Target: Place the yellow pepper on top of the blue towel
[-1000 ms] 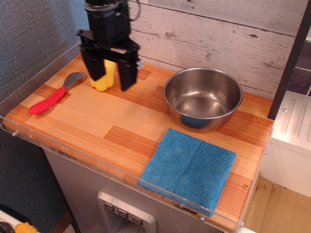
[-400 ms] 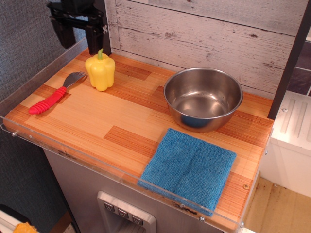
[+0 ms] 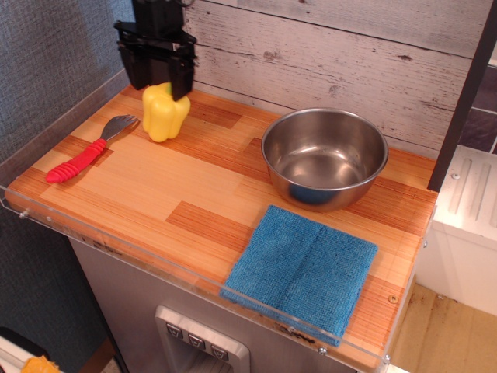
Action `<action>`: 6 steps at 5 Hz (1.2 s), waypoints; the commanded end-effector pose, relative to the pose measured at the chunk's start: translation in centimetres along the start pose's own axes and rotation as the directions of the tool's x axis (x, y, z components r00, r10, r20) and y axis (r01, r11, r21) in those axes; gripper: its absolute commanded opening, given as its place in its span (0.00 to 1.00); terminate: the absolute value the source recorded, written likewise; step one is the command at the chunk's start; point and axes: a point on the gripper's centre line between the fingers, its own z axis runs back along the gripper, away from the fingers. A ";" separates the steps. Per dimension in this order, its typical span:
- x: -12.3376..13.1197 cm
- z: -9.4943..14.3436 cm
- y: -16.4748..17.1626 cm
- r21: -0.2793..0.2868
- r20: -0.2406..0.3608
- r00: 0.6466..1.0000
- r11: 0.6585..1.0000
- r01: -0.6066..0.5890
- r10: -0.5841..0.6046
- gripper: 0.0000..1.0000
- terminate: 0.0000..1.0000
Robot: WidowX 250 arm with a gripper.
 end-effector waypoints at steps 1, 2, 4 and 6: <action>-0.2 1.6 0.9 0.026 0.053 0.998 1.000 -0.018 0.016 1.00 0.00; -0.4 1.7 0.9 0.021 0.059 0.998 1.000 -0.024 0.023 0.00 0.00; -0.7 3.2 1.2 0.029 0.089 0.996 0.999 -0.027 0.024 0.00 0.00; -1.2 7.5 -1.6 -0.015 0.175 0.984 0.999 0.030 -0.027 0.00 0.00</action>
